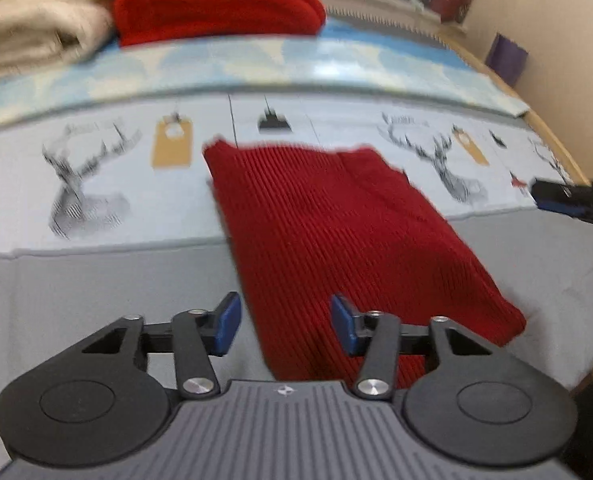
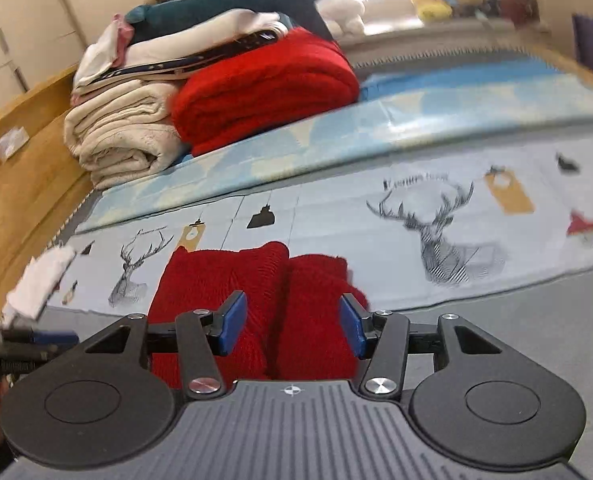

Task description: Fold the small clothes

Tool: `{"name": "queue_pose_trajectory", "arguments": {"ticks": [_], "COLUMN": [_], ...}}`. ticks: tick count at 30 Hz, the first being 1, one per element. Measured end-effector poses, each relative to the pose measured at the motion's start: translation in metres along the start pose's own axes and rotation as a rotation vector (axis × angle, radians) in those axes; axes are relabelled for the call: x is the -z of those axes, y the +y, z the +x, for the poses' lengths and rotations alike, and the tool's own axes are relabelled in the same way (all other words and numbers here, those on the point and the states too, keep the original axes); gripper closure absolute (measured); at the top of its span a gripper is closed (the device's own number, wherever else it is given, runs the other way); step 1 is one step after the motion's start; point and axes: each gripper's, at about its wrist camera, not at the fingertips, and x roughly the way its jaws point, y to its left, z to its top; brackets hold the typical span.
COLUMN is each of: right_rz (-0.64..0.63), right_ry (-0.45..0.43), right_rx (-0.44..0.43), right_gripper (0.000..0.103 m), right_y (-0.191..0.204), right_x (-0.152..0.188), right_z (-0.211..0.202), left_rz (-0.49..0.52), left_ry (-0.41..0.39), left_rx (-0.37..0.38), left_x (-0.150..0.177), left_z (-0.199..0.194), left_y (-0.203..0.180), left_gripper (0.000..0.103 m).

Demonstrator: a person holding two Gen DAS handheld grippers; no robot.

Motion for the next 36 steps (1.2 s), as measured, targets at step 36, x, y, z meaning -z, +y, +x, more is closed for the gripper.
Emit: {"name": "queue_pose_trajectory", "arguments": {"ticks": [36], "right_rz": [-0.057], "right_ry": [0.185], "right_rx": [0.083], "right_gripper": [0.085], "right_y": [0.031], "right_x": [-0.01], "right_z": [0.173], "left_rz": [0.121], "left_ry": [0.189], "left_rx": [0.076], "left_x": [0.002], "left_z": [0.06], "left_y": [-0.024], "left_gripper": [0.066]}}
